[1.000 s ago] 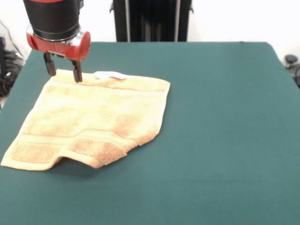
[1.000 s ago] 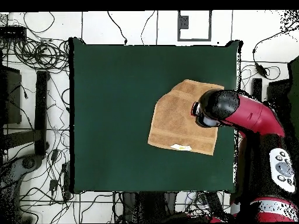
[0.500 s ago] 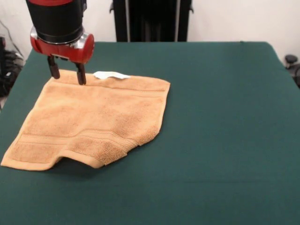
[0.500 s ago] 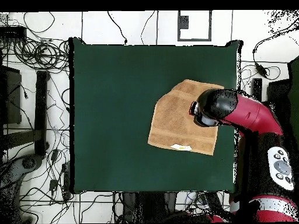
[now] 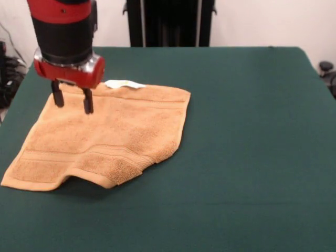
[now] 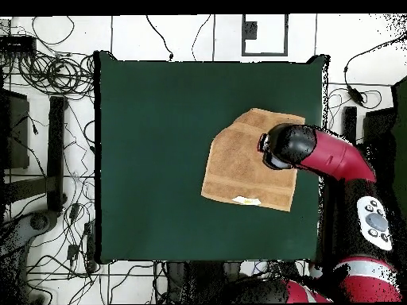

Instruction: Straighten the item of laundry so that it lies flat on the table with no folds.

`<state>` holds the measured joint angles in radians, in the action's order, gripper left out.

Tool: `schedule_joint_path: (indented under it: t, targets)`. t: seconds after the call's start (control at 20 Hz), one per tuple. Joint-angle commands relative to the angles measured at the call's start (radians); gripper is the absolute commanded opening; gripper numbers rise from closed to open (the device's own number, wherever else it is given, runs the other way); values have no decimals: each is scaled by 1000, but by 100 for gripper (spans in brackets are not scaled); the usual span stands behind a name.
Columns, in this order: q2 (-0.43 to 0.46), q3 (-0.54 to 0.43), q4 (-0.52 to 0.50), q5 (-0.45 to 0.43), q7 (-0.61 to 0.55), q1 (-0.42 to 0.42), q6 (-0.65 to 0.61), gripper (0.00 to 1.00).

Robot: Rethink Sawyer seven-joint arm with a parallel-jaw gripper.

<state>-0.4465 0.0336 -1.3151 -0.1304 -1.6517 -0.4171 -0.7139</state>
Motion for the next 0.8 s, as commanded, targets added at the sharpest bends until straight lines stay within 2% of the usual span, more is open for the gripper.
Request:
schedule_joint_path:
  t: [0.05, 0.2, 0.45, 0.6, 0.8]
  targets:
    - [155, -51, -125, -5, -203, 73, 122, 100]
    - [188, -29, -112, 0, -240, 94, 197, 100]
    - [246, -76, -43, -2, -127, 66, 197, 100]
    - [286, -94, 20, 27, -88, 53, 103, 100]
    - [330, -100, 71, 71, -91, 43, -12, 100]
